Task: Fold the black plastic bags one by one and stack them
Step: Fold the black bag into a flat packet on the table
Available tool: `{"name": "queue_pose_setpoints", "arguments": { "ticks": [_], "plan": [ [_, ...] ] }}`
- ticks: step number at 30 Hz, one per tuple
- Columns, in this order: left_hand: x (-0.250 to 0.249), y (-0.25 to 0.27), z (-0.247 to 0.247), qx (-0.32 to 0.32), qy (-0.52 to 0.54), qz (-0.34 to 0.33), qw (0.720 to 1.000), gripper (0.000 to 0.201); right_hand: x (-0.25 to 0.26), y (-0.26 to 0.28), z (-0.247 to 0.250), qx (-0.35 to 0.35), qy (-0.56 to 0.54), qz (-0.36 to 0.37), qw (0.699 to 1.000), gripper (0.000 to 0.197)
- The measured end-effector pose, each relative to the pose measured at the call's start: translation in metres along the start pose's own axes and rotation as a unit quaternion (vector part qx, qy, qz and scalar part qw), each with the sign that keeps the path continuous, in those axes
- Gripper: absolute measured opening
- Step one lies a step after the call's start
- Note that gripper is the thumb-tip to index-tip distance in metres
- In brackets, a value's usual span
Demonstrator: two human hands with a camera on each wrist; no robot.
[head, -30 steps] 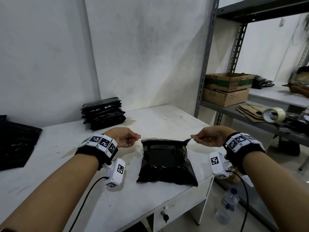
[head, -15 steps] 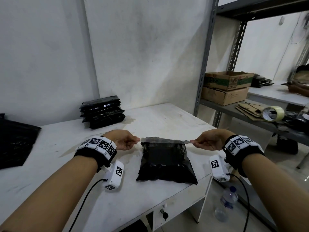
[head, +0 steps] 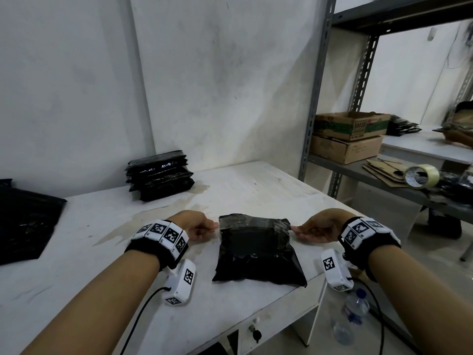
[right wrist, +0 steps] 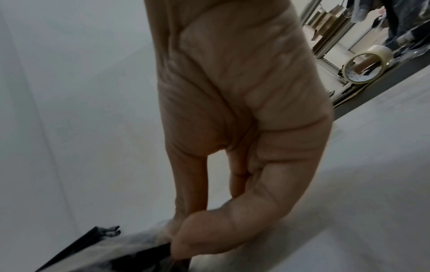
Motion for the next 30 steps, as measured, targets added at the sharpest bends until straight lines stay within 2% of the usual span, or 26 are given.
{"name": "queue_pose_setpoints", "arguments": {
  "ticks": [4, 8, 10, 16, 18, 21, 22, 25, 27, 30],
  "plan": [
    [0.008, -0.004, -0.008, -0.022, 0.003, 0.005, 1.000, 0.011, 0.000, -0.005, -0.008, -0.005, 0.032, -0.021, 0.999, 0.009],
    [0.011, -0.003, -0.017, -0.031, -0.016, 0.005, 0.999, 0.015, 0.003, -0.004, -0.011, -0.006, 0.033, 0.007, 0.999, 0.020],
    [0.009, -0.002, -0.019, -0.028, -0.020, 0.013, 0.999, 0.018, 0.004, -0.002, -0.013, -0.005, 0.049, 0.012, 0.999, 0.009],
    [0.004, -0.006, -0.021, -0.027, -0.017, -0.017, 0.999, 0.020, 0.007, -0.001, -0.010, -0.020, 0.072, 0.072, 0.995, 0.030],
    [0.005, -0.002, -0.028, -0.001, 0.017, 0.000, 1.000, 0.024, 0.008, -0.003, -0.011, -0.020, 0.093, 0.079, 0.992, 0.028],
    [0.001, 0.003, -0.033, 0.043, -0.005, 0.002, 0.999, 0.049, 0.008, -0.006, -0.014, -0.017, 0.117, 0.076, 0.990, 0.015],
    [0.000, 0.007, -0.033, 0.046, -0.010, -0.003, 0.999, 0.051, 0.009, -0.007, -0.015, -0.010, 0.113, 0.083, 0.990, 0.011],
    [0.000, 0.010, -0.025, 0.082, 0.014, -0.034, 0.996, 0.039, 0.016, -0.010, -0.022, 0.025, 0.106, 0.124, 0.986, 0.003],
    [0.000, 0.016, -0.017, 0.105, 0.028, -0.059, 0.992, 0.041, 0.025, -0.012, -0.029, 0.046, 0.106, 0.156, 0.981, 0.007],
    [0.003, 0.024, 0.012, 0.100, 0.061, -0.107, 0.987, 0.038, 0.042, -0.019, -0.050, 0.085, 0.083, 0.203, 0.972, 0.009]
  ]
}}
Point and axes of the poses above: each hand's wrist, its own y-axis away from the middle knuckle, its own z-axis out of the back of the hand, x = y × z, the point moved 3 cm from there along -y, towards the middle knuckle, and after that the axes turned 12 degrees about x, right-handed, at the moved point
